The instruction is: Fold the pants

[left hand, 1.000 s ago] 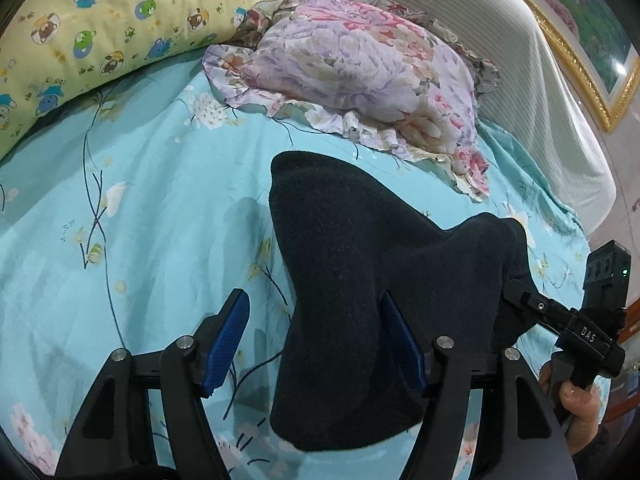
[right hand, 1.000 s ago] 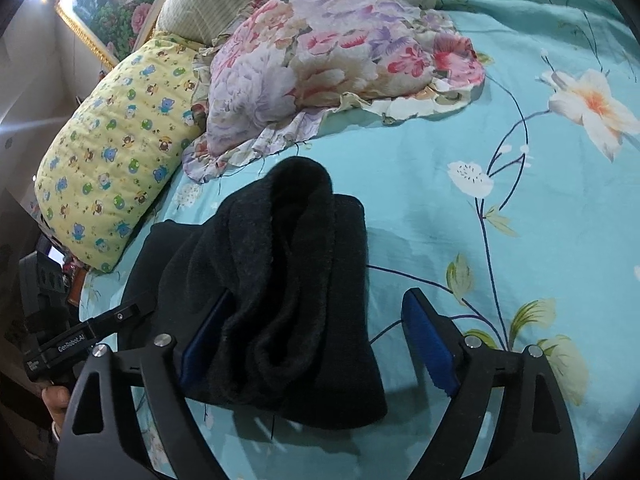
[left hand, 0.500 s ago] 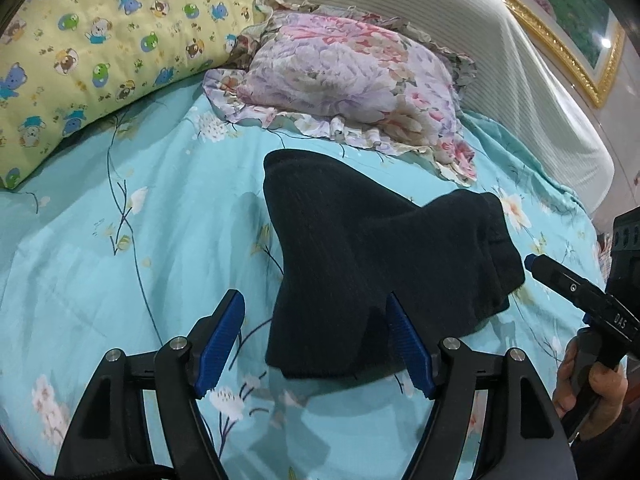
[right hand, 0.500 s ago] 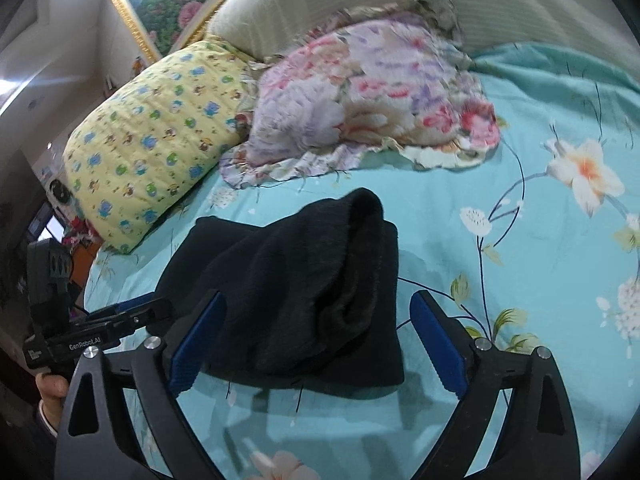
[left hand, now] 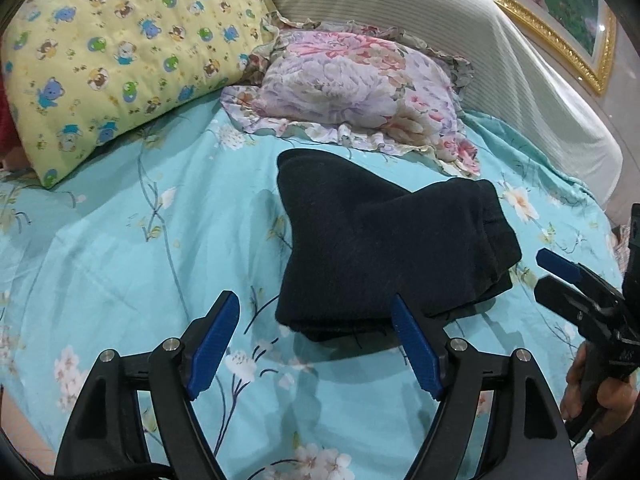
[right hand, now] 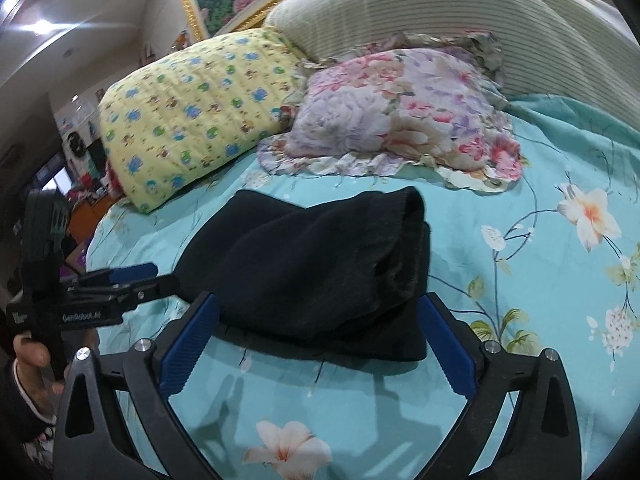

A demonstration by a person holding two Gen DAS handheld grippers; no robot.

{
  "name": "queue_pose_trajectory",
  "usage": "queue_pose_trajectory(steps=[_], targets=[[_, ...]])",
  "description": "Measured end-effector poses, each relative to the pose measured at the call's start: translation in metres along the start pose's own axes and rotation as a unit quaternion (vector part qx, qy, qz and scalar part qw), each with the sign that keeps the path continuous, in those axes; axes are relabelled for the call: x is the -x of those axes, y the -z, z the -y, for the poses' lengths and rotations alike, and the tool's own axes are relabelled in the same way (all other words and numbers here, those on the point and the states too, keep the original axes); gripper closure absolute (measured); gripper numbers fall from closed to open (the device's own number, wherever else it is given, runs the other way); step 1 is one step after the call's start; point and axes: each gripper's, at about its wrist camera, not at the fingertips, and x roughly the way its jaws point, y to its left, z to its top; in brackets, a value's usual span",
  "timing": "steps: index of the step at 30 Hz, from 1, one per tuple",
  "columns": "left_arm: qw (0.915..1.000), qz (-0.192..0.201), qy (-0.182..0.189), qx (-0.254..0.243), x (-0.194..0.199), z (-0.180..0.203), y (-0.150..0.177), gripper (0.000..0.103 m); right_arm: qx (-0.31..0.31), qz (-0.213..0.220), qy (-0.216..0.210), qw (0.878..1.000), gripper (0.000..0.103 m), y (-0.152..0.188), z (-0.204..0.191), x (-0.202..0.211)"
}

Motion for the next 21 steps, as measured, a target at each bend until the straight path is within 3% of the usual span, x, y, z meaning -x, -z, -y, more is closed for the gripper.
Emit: queue_pose_trajectory(steps=[9,21], targets=[[0.9991,0.017,-0.032,-0.022,0.009,0.008,0.017,0.021,0.032,-0.007,0.018,0.999,0.003,0.018,-0.011,-0.001],[0.9986,0.013,-0.046,-0.023,0.003,0.01,0.03,0.02,0.032,-0.006,0.022,0.999,0.003,0.03,-0.01,-0.006]])
